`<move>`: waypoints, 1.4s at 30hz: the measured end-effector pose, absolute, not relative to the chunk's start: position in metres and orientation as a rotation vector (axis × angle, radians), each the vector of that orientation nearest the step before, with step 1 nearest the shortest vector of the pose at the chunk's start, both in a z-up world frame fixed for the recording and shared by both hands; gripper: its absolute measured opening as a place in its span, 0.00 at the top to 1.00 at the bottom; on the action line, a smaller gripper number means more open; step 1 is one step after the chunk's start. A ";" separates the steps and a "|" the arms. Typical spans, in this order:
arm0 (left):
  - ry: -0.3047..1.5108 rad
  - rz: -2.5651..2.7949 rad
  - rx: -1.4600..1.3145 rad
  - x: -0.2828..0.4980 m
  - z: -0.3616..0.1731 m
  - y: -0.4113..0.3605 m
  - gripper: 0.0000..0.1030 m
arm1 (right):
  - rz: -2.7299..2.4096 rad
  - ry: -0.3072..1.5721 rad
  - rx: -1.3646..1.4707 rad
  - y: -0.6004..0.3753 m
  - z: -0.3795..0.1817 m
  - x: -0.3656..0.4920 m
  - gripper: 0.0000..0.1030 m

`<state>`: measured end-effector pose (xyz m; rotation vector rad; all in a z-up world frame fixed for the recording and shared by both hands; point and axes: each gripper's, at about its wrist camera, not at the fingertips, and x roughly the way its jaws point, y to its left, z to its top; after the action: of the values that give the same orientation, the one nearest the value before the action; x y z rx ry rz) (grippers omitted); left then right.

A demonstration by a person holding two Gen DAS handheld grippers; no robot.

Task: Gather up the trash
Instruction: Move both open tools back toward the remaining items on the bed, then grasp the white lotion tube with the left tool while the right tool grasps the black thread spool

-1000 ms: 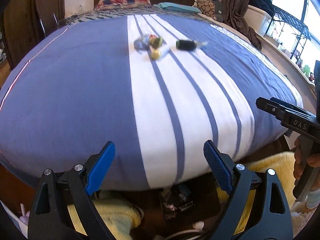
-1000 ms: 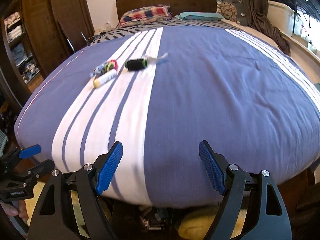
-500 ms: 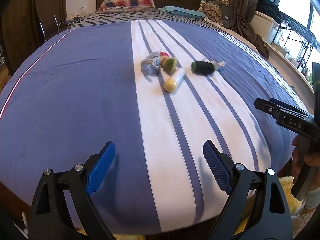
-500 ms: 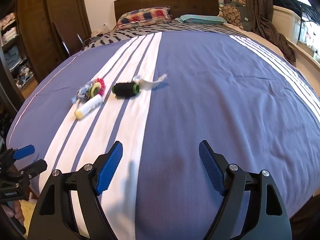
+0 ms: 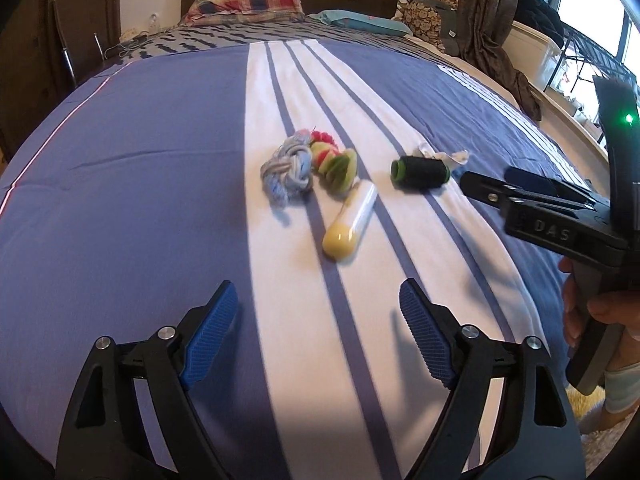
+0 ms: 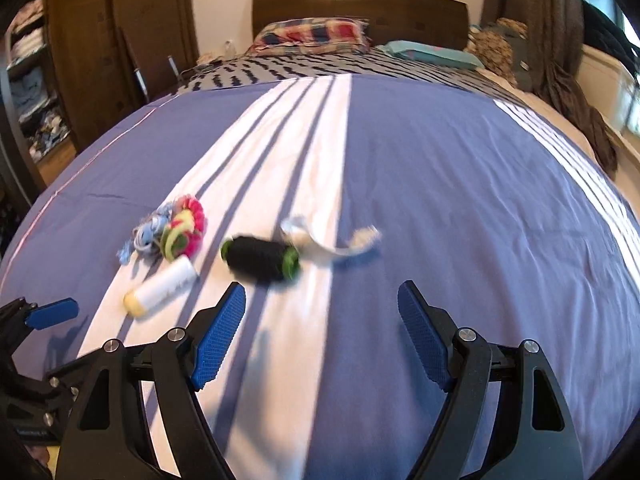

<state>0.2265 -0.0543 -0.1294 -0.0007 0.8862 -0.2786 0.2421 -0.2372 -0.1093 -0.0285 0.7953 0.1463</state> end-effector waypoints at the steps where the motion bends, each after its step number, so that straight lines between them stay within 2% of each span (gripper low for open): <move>1: 0.889 -0.280 -0.001 0.231 -0.130 -0.056 0.25 | 0.168 0.799 -0.036 -0.233 -0.110 0.248 0.23; 7: 0.906 -0.293 -0.012 0.254 -0.136 -0.060 0.30 | 0.201 0.830 -0.062 -0.222 -0.116 0.276 0.18; 12: 0.914 -0.311 -0.021 0.269 -0.140 -0.066 0.35 | 0.250 0.868 -0.025 -0.222 -0.122 0.287 0.18; 14: 0.913 -0.318 -0.016 0.272 -0.140 -0.069 0.41 | 0.265 0.873 -0.017 -0.222 -0.123 0.286 0.19; 18: 0.913 -0.330 -0.005 0.274 -0.141 -0.076 0.53 | 0.334 0.902 0.013 -0.219 -0.128 0.282 0.34; 20: 0.913 -0.334 0.004 0.273 -0.142 -0.078 0.59 | 0.344 0.901 0.007 -0.216 -0.128 0.278 0.38; 21: 0.912 -0.337 0.007 0.272 -0.142 -0.080 0.61 | 0.357 0.899 0.008 -0.215 -0.127 0.276 0.44; 23: 0.913 -0.344 0.000 0.270 -0.143 -0.081 0.73 | 0.373 0.900 0.011 -0.212 -0.127 0.273 0.51; 24: 0.914 -0.344 -0.001 0.270 -0.143 -0.081 0.76 | 0.376 0.901 0.008 -0.211 -0.127 0.272 0.53; 32: 0.914 -0.366 0.014 0.262 -0.144 -0.084 0.79 | 0.387 0.916 -0.062 -0.193 -0.132 0.260 0.63; 35: 0.909 -0.368 0.015 0.260 -0.144 -0.083 0.80 | 0.376 0.918 -0.067 -0.193 -0.131 0.259 0.70; 42: 0.910 -0.360 0.024 0.241 -0.140 -0.081 0.81 | 0.353 0.906 -0.072 -0.200 -0.125 0.238 0.72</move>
<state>0.2414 -0.0808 -0.1403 0.0235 0.9103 -0.3604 0.2381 -0.1998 -0.1247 -0.0724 0.9062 0.3531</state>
